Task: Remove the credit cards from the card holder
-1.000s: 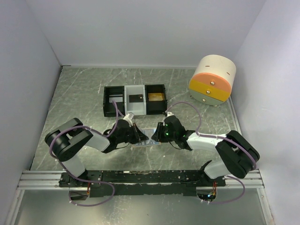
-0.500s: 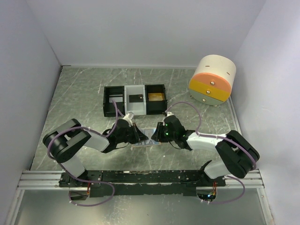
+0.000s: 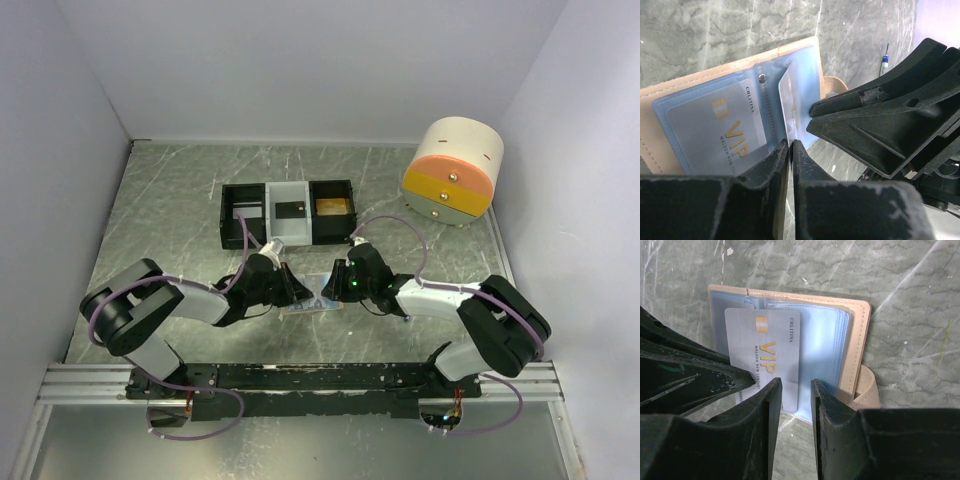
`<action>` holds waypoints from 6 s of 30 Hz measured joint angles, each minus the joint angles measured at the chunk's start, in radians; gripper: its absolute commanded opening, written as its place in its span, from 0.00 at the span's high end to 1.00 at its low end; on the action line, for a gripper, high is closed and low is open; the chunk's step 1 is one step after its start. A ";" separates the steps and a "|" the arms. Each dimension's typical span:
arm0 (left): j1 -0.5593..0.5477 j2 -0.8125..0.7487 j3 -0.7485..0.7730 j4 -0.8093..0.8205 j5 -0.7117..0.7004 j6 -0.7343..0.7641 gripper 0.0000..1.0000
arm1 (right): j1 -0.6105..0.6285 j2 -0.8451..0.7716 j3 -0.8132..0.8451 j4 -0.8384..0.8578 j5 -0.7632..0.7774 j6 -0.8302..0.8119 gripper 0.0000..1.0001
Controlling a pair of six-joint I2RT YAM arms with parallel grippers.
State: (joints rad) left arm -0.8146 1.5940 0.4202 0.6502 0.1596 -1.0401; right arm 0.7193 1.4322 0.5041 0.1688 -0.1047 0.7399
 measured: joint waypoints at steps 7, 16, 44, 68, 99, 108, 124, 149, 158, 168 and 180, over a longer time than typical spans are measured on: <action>0.000 0.024 0.002 0.012 0.005 0.003 0.66 | -0.002 0.014 0.000 0.022 -0.011 0.004 0.69; -0.001 0.061 -0.004 0.089 0.014 -0.026 0.84 | -0.004 0.030 0.000 0.051 -0.023 0.011 0.69; -0.001 -0.236 -0.019 -0.240 -0.143 0.041 0.93 | -0.008 0.024 0.040 -0.022 -0.101 -0.046 0.68; -0.001 -0.446 -0.100 -0.311 -0.286 0.042 0.93 | -0.025 0.140 0.101 0.029 -0.222 -0.101 0.67; -0.001 0.019 -0.152 0.389 0.001 -0.095 0.93 | -0.173 0.123 -0.063 0.314 -0.468 0.071 0.61; -0.002 0.026 -0.156 0.444 0.006 -0.116 0.93 | -0.212 0.136 -0.075 0.410 -0.548 0.121 0.64; -0.014 -0.077 -0.158 0.399 0.030 -0.090 0.91 | -0.282 0.143 -0.135 0.655 -0.688 0.236 0.80; -0.015 -0.171 -0.155 0.357 0.029 -0.048 0.82 | -0.304 0.114 -0.182 0.881 -0.786 0.311 1.00; -0.015 -0.217 -0.155 0.291 0.014 -0.024 0.58 | -0.293 0.075 -0.171 0.851 -0.800 0.293 1.00; -0.016 -0.315 -0.155 0.153 -0.043 0.013 0.43 | -0.293 0.042 -0.159 0.745 -0.771 0.234 1.00; -0.016 -0.428 -0.012 -0.359 -0.248 0.125 0.08 | -0.287 -0.107 -0.059 0.320 -0.571 -0.050 1.00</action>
State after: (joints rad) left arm -0.8307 1.1664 0.4084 0.2909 -0.0887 -0.9150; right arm 0.4324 1.3251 0.4454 0.4892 -0.6762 0.6895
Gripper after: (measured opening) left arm 0.867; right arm 0.009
